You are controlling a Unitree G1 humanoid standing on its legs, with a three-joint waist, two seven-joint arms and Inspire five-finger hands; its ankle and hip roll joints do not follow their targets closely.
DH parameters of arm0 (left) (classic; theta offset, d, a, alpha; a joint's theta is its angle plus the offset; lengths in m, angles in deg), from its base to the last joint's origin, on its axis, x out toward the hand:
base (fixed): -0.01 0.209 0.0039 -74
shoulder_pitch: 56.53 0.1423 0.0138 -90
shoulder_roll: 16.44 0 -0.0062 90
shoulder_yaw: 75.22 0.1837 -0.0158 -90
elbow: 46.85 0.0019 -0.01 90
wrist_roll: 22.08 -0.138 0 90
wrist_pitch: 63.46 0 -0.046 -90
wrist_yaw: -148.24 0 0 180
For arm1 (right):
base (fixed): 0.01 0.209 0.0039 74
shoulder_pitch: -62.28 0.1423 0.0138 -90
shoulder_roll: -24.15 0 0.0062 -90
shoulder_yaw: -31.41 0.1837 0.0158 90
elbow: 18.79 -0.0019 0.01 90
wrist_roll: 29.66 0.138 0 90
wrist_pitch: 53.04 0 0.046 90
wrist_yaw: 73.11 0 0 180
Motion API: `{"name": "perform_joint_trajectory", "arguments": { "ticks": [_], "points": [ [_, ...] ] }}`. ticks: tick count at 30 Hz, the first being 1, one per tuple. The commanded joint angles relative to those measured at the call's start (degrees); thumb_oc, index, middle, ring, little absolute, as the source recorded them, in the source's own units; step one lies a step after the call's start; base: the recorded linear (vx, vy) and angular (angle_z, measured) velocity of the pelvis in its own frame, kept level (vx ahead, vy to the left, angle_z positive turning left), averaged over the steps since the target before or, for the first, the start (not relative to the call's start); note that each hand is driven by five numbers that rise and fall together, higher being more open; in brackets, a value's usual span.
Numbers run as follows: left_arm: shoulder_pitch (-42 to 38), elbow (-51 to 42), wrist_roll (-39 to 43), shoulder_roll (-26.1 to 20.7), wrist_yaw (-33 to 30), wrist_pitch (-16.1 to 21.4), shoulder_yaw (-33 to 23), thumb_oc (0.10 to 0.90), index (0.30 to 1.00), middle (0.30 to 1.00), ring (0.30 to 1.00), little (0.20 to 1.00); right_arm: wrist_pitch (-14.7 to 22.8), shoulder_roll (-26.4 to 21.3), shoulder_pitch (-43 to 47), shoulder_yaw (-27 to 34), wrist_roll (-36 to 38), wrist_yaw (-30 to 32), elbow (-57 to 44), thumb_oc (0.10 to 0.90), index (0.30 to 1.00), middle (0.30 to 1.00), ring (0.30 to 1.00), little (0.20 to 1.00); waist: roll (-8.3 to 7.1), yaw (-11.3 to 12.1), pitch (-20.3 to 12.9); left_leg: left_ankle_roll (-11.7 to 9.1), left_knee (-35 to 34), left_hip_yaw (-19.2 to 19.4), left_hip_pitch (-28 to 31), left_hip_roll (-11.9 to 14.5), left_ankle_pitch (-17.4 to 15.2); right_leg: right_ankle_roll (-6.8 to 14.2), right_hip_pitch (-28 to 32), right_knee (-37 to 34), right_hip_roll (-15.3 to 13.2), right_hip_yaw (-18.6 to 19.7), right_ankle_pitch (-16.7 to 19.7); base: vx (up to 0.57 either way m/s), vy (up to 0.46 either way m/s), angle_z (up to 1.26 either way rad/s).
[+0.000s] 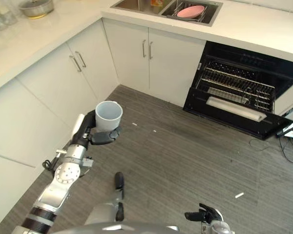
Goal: Place the dishes in the dishwasher.
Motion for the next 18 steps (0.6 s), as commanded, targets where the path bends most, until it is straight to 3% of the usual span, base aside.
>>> {"name": "perform_joint_trajectory", "arguments": {
  "ticks": [1,5,6,8,9,10,11,12,13,14,15,16,17,18],
  "points": [
    [-9.4,-9.5,-0.3,-1.9,0.4,6.1,-3.8,0.400,0.300,0.300,0.300,0.300,1.1,0.3,-3.2,-2.2,-1.4,0.2,-2.4,0.800,0.900,0.900,0.900,0.900,-1.48,-2.1,-3.7,-12.3,7.8,0.7,0.5,10.7,-5.3,7.5,-9.5,1.0,-11.8,-3.9,15.7,0.28,0.075,-0.51],
    [-11.0,-8.9,0.2,-3.3,1.4,5.7,-1.5,0.400,0.300,0.300,0.300,0.300,0.6,1.1,-2.5,-3.3,-2.1,-0.1,-3.3,0.800,0.900,0.900,0.900,0.900,-1.57,-2.5,-3.6,-8.7,10.4,2.6,2.5,7.9,-11.1,10.1,-14.7,13.5,-11.2,-1.7,24.6,0.39,0.165,-0.45],
    [-11.8,-8.5,-0.5,-3.5,1.1,5.1,-1.3,0.400,0.300,0.300,0.300,0.300,0.9,1.4,-2.2,-2.6,-1.0,0.2,-5.0,0.800,0.900,0.900,0.900,0.900,-0.21,-3.5,-2.8,-7.2,10.6,4.1,5.3,7.4,-13.5,10.1,-19.5,18.9,-11.5,-5.5,25.1,0.37,0.313,-0.54],
    [-12.1,-7.8,-1.5,-3.6,1.1,4.7,-1.1,0.400,0.300,0.300,0.300,0.300,1.2,1.7,-1.3,-3.1,-1.1,0.4,-6.0,0.800,0.900,0.900,0.900,0.900,1.18,-5.7,-2.3,-6.7,8.8,5.9,10.4,7.0,-15.4,8.6,-26.3,18.8,-10.4,-10.1,21.0,0.28,0.262,-0.79],
    [-12.1,-7.8,-1.5,-3.6,1.1,4.7,-1.2,0.400,0.300,0.300,0.300,0.300,1.2,1.6,-1.2,-3.2,-1.1,0.4,-6.0,0.800,0.900,0.900,0.900,0.900,1.31,-5.7,-2.4,-6.8,8.5,6.1,10.4,7.2,-15.1,8.5,-26.5,18.7,-10.2,-10.0,21.2,0.31,0.209,-0.86],
    [-11.7,-6.8,-1.7,-3.5,1.4,4.8,-1.4,0.400,0.300,0.300,0.300,0.300,1.4,1.7,-1.0,-4.0,-1.7,0.3,-6.0,0.800,0.900,0.900,0.900,0.900,1.95,-7.6,-2.6,-7.4,7.1,7.2,13.8,6.7,-15.8,7.5,-29.6,13.6,-6.4,-13.1,15.0,0.33,0.135,-0.64],
    [-11.4,-6.8,-1.3,-3.4,1.3,5.0,-2.0,0.400,0.300,0.300,0.300,0.300,1.7,1.6,-1.1,-4.1,-1.5,0.2,-5.8,0.800,0.900,0.900,0.900,0.900,1.95,-8.2,-2.4,-7.9,6.3,7.8,16.2,6.2,-16.1,6.9,-31.1,9.0,-4.7,-16.6,13.7,0.38,0.142,-0.49],
    [-11.0,-6.4,-1.2,-3.4,1.1,4.8,-2.2,0.400,0.300,0.300,0.300,0.300,1.7,1.6,-1.3,-4.0,-1.4,0.2,-5.5,0.800,0.900,0.900,0.900,0.900,1.78,-8.3,-2.3,-8.4,6.1,8.5,16.8,5.9,-15.7,6.2,-31.6,5.9,-4.6,-19.8,14.2,0.22,0.016,-0.43],
    [-11.1,-6.5,-0.7,-3.7,1.4,4.7,-2.6,0.400,0.300,0.300,0.300,0.300,1.9,1.6,-1.5,-3.8,-1.3,0.5,-5.6,0.800,0.900,0.900,0.900,0.900,1.97,-7.6,-2.0,-9.3,6.8,10.1,17.5,7.1,-15.3,5.4,-30.3,5.9,-8.0,-27.9,14.1,0.08,-0.055,-0.45],
    [-11.3,-6.5,-1.2,-3.5,2.2,4.7,-2.5,0.400,0.300,0.300,0.300,0.300,1.6,1.7,-1.6,-3.4,-0.7,0.3,-5.7,0.800,0.900,0.900,0.900,0.900,1.65,-8.3,-1.8,-9.7,8.9,9.6,16.9,7.8,-15.2,5.4,-29.6,5.7,-7.9,-26.8,13.4,0.08,-0.135,-0.86],
    [-11.3,-6.1,-1.4,-3.0,2.3,5.1,-1.9,0.400,0.300,0.300,0.300,0.300,1.4,1.8,-2.2,-3.1,0.4,0.0,-5.4,0.800,0.900,0.900,0.900,0.900,0.91,-9.2,-2.1,-10.3,14.3,9.1,15.7,8.2,-14.5,4.4,-28.1,4.0,-6.0,-23.6,12.5,0.14,-0.221,-0.92],
    [-10.9,-5.5,-1.2,-2.8,2.5,5.3,-1.7,0.400,0.300,0.300,0.300,0.300,1.2,1.4,-3.3,-2.6,0.6,-0.2,-4.6,0.800,0.900,0.900,0.900,0.900,-0.07,-9.2,-2.0,-12.0,23.3,9.5,13.0,9.7,-12.3,2.3,-25.5,2.9,-5.5,-21.5,11.7,0.13,-0.183,-0.75],
    [-11.0,-5.4,-1.3,-2.8,2.5,5.4,-1.6,0.400,0.300,0.300,0.300,0.300,1.2,1.5,-3.3,-2.6,0.6,-0.3,-4.6,0.800,0.900,0.900,0.900,0.900,-0.06,-9.1,-2.0,-12.1,23.8,9.5,12.5,10.0,-12.2,2.1,-25.6,2.6,-5.3,-21.5,12.1,0.13,-0.139,0.05],
    [-11.0,-5.6,-0.8,-2.5,2.9,5.4,-2.0,0.400,0.300,0.300,0.300,0.300,0.9,0.9,-3.5,-2.2,0.6,-0.1,-3.5,0.800,0.900,0.900,0.900,0.900,-0.53,-8.4,-1.2,-14.3,29.2,9.3,10.6,11.0,-9.8,0.9,-23.9,2.1,-5.2,-21.1,11.6,0.00,-0.067,-0.07]
  ]
}}
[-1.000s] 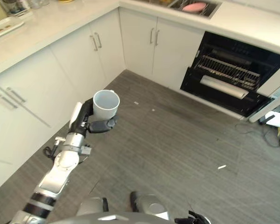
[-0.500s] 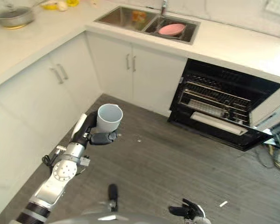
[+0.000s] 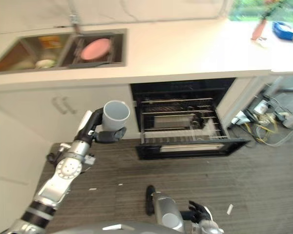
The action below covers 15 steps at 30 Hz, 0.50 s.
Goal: Place the dishes in the dishwasher.
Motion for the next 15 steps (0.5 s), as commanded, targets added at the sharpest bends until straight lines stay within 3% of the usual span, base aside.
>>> {"name": "perform_joint_trajectory", "arguments": {
  "ticks": [1,2,4,6,8,10,11,13,15],
  "points": [
    [-4.3,-10.6,0.4,-1.6,-1.5,6.9,-2.3,0.400,0.300,0.300,0.300,0.300,-0.5,-2.6,-0.9,0.4,1.8,0.7,3.1,0.800,0.900,0.900,0.900,0.900,-3.35,3.2,1.3,0.0,9.8,-0.5,-9.8,-4.2,6.0,10.8,17.5,-9.9,0.1,8.4,-1.7,0.01,-0.002,-0.27],
    [-4.0,-11.0,0.6,-1.6,-2.4,6.8,-2.6,0.400,0.300,0.300,0.300,0.300,-0.6,-3.3,-1.2,1.6,3.2,1.6,4.0,0.800,0.900,0.900,0.900,0.900,-3.71,3.6,1.4,1.2,6.0,-3.1,-11.0,-3.9,4.8,11.3,18.6,-12.0,0.1,10.0,-1.9,-0.02,0.040,-1.01],
    [-3.6,-11.1,0.5,-1.4,-3.1,6.6,-3.2,0.400,0.300,0.300,0.300,0.300,-0.5,-3.9,-1.6,2.3,3.5,1.8,4.6,0.800,0.900,0.900,0.900,0.900,-3.21,3.8,1.1,2.0,1.5,-4.4,-9.7,-3.5,3.7,12.1,19.8,-13.5,0.0,11.5,-1.9,0.09,0.134,-0.87],
    [-3.3,-11.4,-0.2,-1.1,-4.0,6.8,-4.1,0.400,0.300,0.300,0.300,0.300,-0.5,-4.6,-1.5,2.3,3.0,1.9,5.2,0.800,0.900,0.900,0.900,0.900,-2.20,5.1,0.0,2.5,-8.2,-8.8,-8.7,-2.4,5.3,13.3,20.4,-15.0,-0.1,15.3,-1.3,0.19,0.231,-1.04],
    [-3.4,-11.3,-0.8,-1.1,-5.0,6.8,-4.2,0.400,0.300,0.300,0.300,0.300,-0.4,-5.1,-0.6,1.3,1.7,2.2,5.3,0.800,0.900,0.900,0.900,0.900,-1.15,6.0,-0.4,2.3,-11.7,-14.1,-7.4,-2.2,5.9,13.8,20.4,-15.8,-0.3,18.4,-1.0,0.10,0.143,-1.11],
    [-3.9,-10.9,-1.0,-1.0,-5.1,6.8,-4.0,0.400,0.300,0.300,0.300,0.300,-0.4,-5.2,-0.6,1.3,1.9,2.2,5.2,0.800,0.900,0.900,0.900,0.900,-0.83,5.7,-0.8,1.7,-12.9,-13.6,-7.0,-1.8,6.6,13.9,20.6,-16.3,-0.2,19.1,-0.7,0.03,0.100,-1.27],
    [-4.3,-11.0,-1.2,-0.8,-4.8,6.9,-3.8,0.400,0.300,0.300,0.300,0.300,-0.4,-4.8,-1.4,1.8,2.3,2.0,5.3,0.800,0.900,0.900,0.900,0.900,0.07,4.2,-1.7,1.6,-16.9,-9.8,-4.1,-1.4,5.8,14.3,20.6,-17.0,-0.6,18.9,-0.5,0.05,0.158,-1.03],
    [-4.2,-11.6,-1.5,-1.0,-4.3,6.9,-3.4,0.400,0.300,0.300,0.300,0.300,-0.6,-4.2,-1.8,2.0,2.3,2.1,5.9,0.800,0.900,0.900,0.900,0.900,0.60,3.8,-2.3,1.6,-21.8,-8.3,-1.5,-1.9,6.2,15.1,20.5,-18.2,-1.1,19.0,0.5,0.05,0.210,-0.46],
    [-3.5,-11.7,-2.0,-1.2,-3.7,6.7,-3.8,0.400,0.300,0.300,0.300,0.300,-1.0,-2.9,-2.2,2.5,2.3,2.0,6.5,0.800,0.900,0.900,0.900,0.900,0.48,3.2,-3.3,1.5,-23.4,-5.6,0.3,-2.6,4.1,16.4,21.0,-20.2,-2.5,18.2,1.8,0.04,0.155,-0.16]
  ]
}}
